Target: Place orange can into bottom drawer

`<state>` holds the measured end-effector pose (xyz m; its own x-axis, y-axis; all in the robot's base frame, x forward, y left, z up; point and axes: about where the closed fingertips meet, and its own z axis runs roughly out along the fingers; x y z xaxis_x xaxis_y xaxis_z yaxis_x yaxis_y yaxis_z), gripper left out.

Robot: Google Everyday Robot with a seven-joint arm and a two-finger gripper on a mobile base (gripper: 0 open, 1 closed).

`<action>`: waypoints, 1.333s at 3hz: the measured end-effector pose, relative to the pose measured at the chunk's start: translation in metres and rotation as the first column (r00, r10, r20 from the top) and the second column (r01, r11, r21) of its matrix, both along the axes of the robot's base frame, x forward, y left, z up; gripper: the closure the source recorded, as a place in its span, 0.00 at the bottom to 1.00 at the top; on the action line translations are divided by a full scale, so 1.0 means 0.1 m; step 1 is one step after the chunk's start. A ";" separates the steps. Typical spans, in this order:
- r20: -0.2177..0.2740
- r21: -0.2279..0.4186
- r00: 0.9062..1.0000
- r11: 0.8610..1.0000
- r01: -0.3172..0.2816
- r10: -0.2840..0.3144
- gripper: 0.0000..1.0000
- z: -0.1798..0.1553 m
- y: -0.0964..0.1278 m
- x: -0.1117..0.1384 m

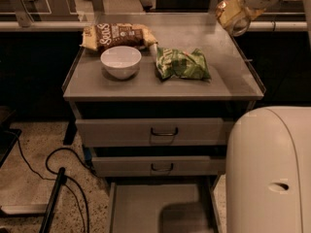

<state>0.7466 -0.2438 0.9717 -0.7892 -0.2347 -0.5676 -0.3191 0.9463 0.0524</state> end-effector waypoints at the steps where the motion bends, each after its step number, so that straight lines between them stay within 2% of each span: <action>1: 0.006 0.002 1.000 1.000 0.000 0.000 1.00 -0.02 0.02 0.04; 2: -0.013 0.031 1.000 1.000 -0.004 0.004 1.00 -0.06 0.00 -0.03; 3: -0.050 0.092 0.998 0.996 -0.021 0.025 1.00 -0.01 -0.02 -0.29; 4: -0.071 0.141 0.995 0.988 -0.061 0.072 1.00 0.03 0.10 -0.53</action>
Offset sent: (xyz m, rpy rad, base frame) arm -0.0250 -0.0065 -0.0050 0.0649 0.0532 0.0083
